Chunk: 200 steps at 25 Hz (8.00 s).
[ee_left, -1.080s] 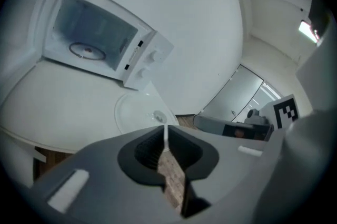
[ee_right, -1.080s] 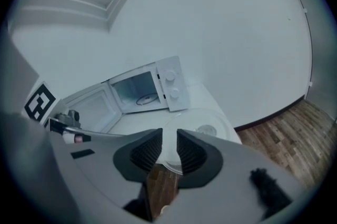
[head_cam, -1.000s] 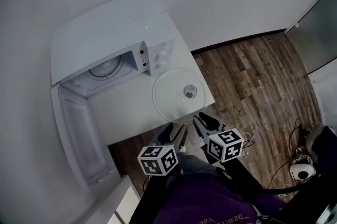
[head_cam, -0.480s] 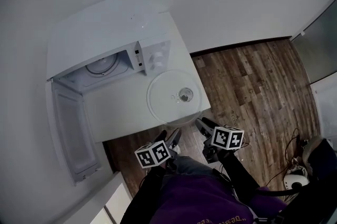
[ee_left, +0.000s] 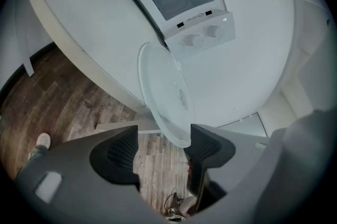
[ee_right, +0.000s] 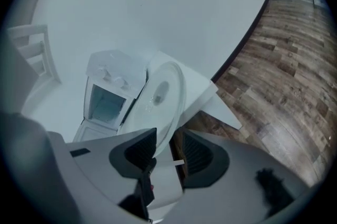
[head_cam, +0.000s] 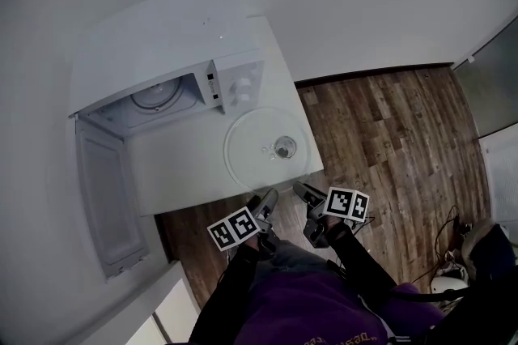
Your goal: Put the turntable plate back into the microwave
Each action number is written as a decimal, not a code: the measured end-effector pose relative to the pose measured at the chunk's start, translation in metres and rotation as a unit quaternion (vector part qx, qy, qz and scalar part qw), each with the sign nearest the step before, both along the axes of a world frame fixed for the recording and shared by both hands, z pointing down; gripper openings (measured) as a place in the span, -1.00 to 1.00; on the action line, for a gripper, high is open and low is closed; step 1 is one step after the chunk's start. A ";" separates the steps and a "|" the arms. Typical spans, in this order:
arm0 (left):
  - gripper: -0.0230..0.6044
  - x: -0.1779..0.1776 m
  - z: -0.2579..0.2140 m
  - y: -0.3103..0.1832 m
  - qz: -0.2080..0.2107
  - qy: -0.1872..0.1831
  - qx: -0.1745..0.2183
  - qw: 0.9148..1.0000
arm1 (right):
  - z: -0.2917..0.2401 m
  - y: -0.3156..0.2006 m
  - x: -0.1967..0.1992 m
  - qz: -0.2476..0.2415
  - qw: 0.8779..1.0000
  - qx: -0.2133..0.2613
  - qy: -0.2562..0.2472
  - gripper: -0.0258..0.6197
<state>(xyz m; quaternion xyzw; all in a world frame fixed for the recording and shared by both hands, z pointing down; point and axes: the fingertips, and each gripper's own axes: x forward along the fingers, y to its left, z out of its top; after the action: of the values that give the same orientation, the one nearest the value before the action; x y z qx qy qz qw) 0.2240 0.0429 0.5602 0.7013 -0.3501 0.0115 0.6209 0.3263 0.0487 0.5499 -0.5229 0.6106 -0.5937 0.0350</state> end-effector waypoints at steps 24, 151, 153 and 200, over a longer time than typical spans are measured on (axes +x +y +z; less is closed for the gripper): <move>-0.42 0.008 0.010 -0.014 -0.036 0.078 -0.043 0.995 | 0.010 -0.010 -0.022 0.021 0.991 -0.028 -0.130 -0.68; -0.77 -0.241 -0.118 -0.163 -0.274 0.151 0.198 0.929 | -0.106 -0.166 -0.241 -0.175 0.962 0.174 -0.113 -0.69; -0.76 -0.243 -0.116 -0.170 -0.271 0.146 0.198 0.931 | -0.105 -0.173 -0.244 -0.170 0.964 0.173 -0.110 -0.68; -0.77 -0.259 -0.079 -0.262 -0.333 0.192 0.143 0.912 | -0.079 -0.270 -0.251 -0.154 0.970 0.188 -0.016 -0.63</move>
<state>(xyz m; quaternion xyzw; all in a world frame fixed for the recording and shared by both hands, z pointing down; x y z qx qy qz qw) -0.0351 -0.2188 0.4815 0.6141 -0.4357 -0.3812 0.5365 0.0758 -0.2208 0.4704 -0.3969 0.7836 -0.4752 0.0509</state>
